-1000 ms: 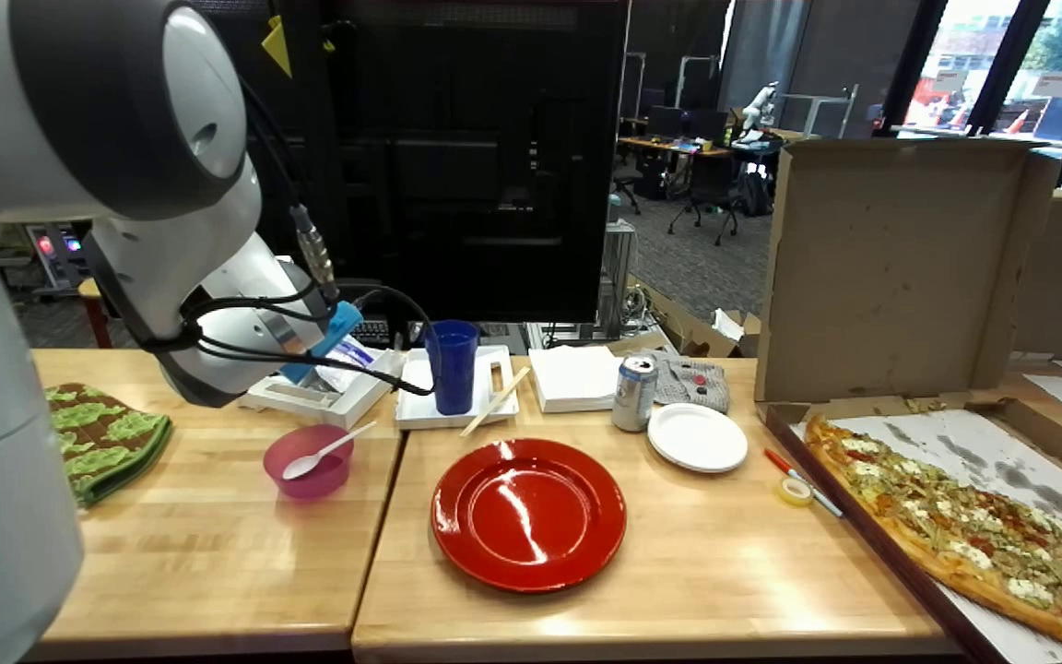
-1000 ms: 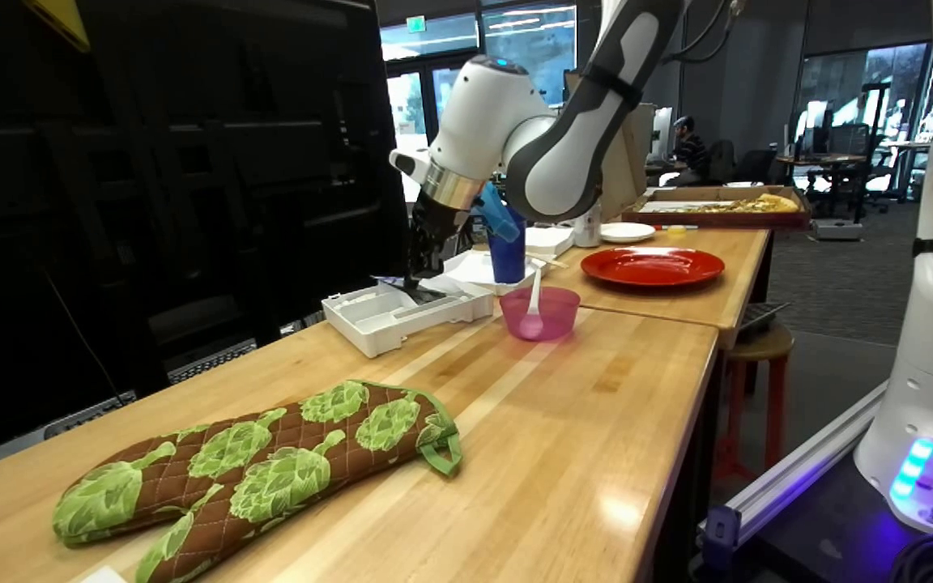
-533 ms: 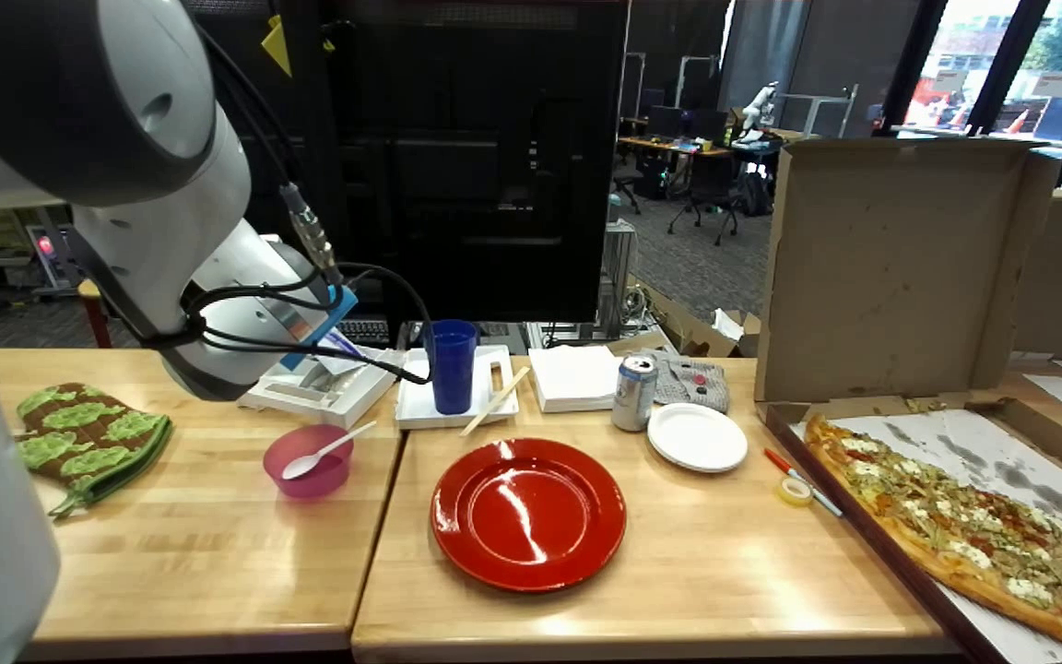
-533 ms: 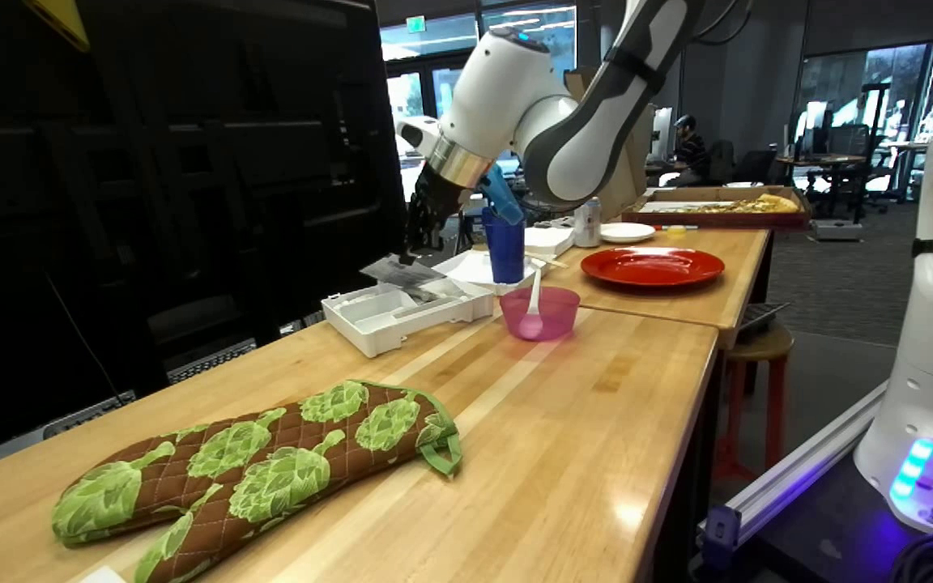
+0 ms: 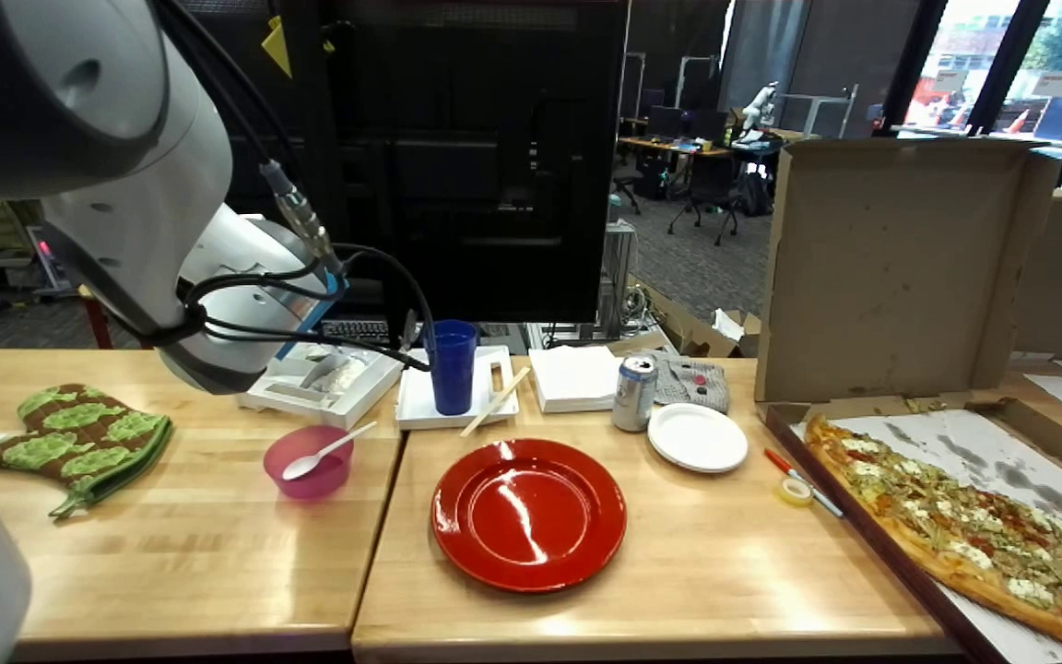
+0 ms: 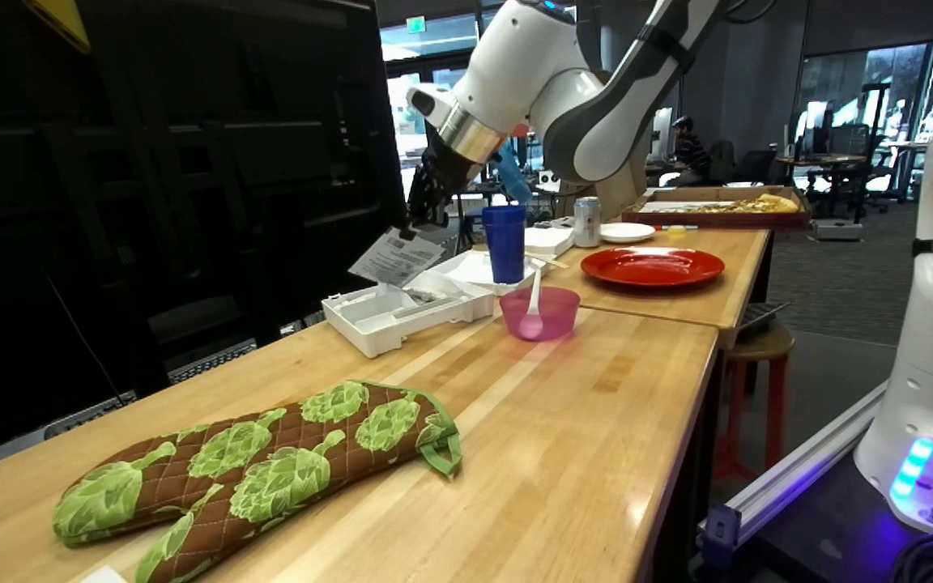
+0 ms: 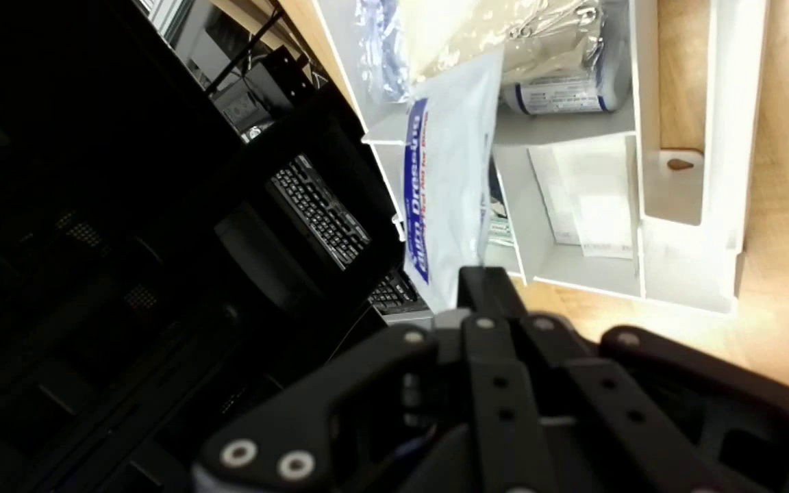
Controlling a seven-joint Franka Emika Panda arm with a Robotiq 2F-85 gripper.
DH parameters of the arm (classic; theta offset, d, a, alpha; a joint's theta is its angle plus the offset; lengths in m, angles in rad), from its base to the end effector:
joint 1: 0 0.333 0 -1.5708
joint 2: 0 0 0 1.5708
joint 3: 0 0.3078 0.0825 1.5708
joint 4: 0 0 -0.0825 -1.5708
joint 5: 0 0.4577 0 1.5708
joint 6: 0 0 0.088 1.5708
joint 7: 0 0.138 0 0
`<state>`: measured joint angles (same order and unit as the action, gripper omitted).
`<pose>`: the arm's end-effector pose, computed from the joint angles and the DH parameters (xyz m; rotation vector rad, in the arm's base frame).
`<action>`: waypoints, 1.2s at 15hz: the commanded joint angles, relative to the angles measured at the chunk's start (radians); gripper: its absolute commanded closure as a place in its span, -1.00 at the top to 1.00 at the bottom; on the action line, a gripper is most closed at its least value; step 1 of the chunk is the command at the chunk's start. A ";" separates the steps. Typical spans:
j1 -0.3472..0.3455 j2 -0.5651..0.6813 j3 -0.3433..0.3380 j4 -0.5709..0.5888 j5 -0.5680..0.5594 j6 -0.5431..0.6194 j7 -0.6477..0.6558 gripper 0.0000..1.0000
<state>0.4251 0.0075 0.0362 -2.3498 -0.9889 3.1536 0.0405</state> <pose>0.5022 0.3333 0.3123 2.0886 1.7839 1.1162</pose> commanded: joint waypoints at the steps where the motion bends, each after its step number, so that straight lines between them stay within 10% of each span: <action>1: -0.009 -0.085 -0.008 -0.032 -0.097 0.011 0.099 -1.00; 18: -0.126 -0.263 -0.003 -0.027 -0.358 0.012 0.414 -1.00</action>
<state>0.3285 -0.2227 0.0347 -2.3678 -1.3063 3.1675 0.4119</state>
